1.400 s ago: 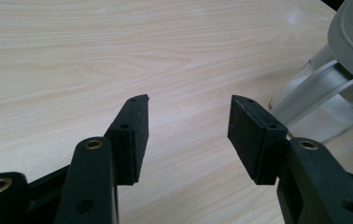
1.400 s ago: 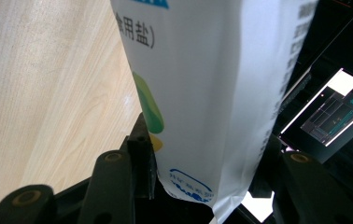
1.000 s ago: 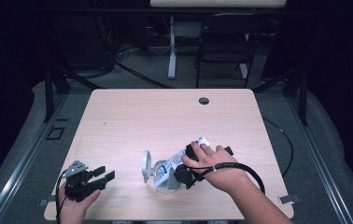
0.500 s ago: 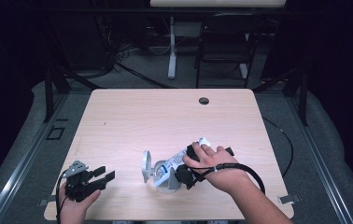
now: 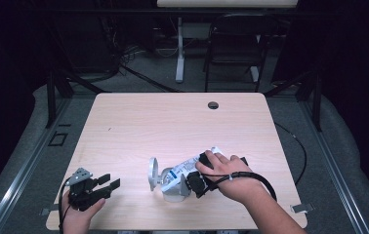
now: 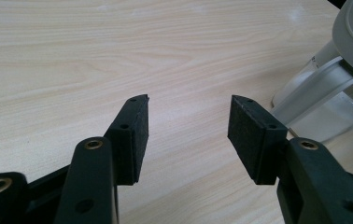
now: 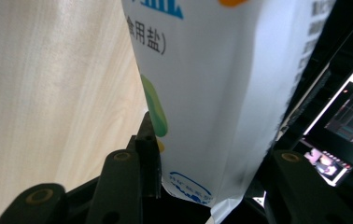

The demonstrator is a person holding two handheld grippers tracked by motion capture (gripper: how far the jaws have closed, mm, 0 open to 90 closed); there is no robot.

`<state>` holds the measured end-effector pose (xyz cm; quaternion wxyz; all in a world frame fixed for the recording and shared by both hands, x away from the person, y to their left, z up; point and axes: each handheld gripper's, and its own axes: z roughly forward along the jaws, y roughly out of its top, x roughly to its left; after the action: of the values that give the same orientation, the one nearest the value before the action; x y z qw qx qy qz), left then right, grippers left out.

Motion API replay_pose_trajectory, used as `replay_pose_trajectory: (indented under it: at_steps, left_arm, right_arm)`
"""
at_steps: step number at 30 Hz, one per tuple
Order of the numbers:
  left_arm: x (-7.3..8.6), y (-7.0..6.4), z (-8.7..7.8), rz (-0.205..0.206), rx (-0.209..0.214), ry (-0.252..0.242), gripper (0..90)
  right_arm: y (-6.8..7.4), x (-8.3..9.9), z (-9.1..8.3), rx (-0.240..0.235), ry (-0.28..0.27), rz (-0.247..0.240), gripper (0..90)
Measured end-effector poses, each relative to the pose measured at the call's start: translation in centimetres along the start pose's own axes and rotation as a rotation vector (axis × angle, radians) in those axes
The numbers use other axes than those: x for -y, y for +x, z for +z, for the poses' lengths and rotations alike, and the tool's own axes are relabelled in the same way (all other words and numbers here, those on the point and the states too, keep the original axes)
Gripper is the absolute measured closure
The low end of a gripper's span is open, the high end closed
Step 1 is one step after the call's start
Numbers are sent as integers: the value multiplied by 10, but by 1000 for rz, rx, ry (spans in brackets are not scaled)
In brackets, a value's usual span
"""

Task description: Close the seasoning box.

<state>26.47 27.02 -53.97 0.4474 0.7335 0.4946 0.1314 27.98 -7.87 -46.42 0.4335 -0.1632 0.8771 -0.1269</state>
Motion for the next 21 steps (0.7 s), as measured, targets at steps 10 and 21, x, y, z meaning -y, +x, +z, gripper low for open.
replay_pose_trajectory:
  at_steps: [10, 21]
  left_arm:
    - [1, 1, 1, -5, -1, 3, 486]
    - [2, 0, 2, -1, -4, 7, 486]
  right_arm:
    - [6, 3, 1, 9, -17, 32, 620]
    - [16, 8, 7, 29, -78, 107, 630]
